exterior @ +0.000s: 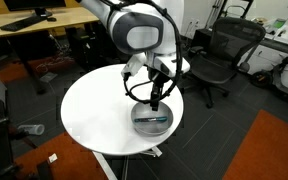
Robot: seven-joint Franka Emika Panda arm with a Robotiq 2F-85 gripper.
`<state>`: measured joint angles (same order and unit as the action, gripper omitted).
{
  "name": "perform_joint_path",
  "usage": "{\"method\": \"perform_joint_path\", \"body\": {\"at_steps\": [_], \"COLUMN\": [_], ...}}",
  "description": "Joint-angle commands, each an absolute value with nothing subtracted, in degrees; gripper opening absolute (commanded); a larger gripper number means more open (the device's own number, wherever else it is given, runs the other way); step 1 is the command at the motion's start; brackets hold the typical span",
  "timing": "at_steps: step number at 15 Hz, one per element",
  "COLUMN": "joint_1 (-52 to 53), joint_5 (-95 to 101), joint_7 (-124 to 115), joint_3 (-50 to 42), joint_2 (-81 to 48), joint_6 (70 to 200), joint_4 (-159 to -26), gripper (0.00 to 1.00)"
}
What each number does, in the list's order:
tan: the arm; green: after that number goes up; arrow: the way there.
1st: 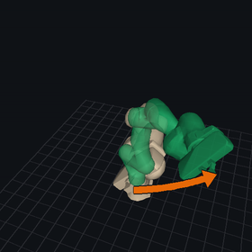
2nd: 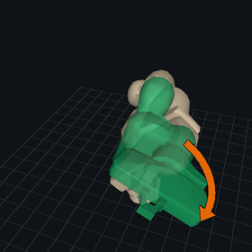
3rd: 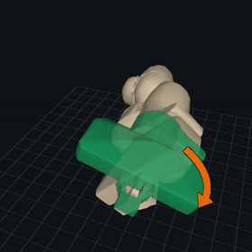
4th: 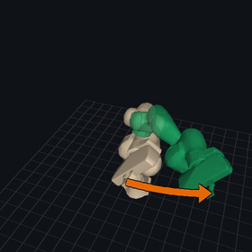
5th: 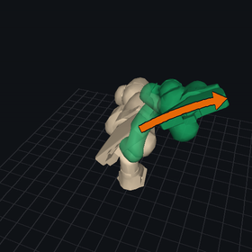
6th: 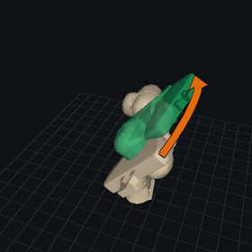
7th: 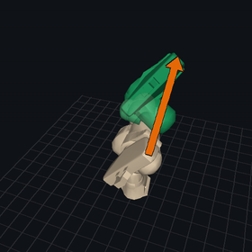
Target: Take the marker from the white bowl and put it on the table then put it in the white bowl then put it on the table
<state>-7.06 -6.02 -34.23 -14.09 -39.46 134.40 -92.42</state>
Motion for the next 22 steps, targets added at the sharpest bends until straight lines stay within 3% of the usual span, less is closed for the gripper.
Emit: {"method": "perform_joint_path", "body": {"at_steps": [1,11,22], "joint_1": [-6.5,-7.0,-8.1], "joint_5": [-6.2,-4.4,-5.3], "joint_7": [-34.4,-27.7,-16.6], "joint_3": [-14.3,-13.7,-11.5], "joint_2": [-34.4,-23.5,-26.8], "joint_6": [135.5,138.4,140.5], "joint_4": [-96.9,-105.7,-105.5], "gripper": [1.0,1.0,1.0]}}
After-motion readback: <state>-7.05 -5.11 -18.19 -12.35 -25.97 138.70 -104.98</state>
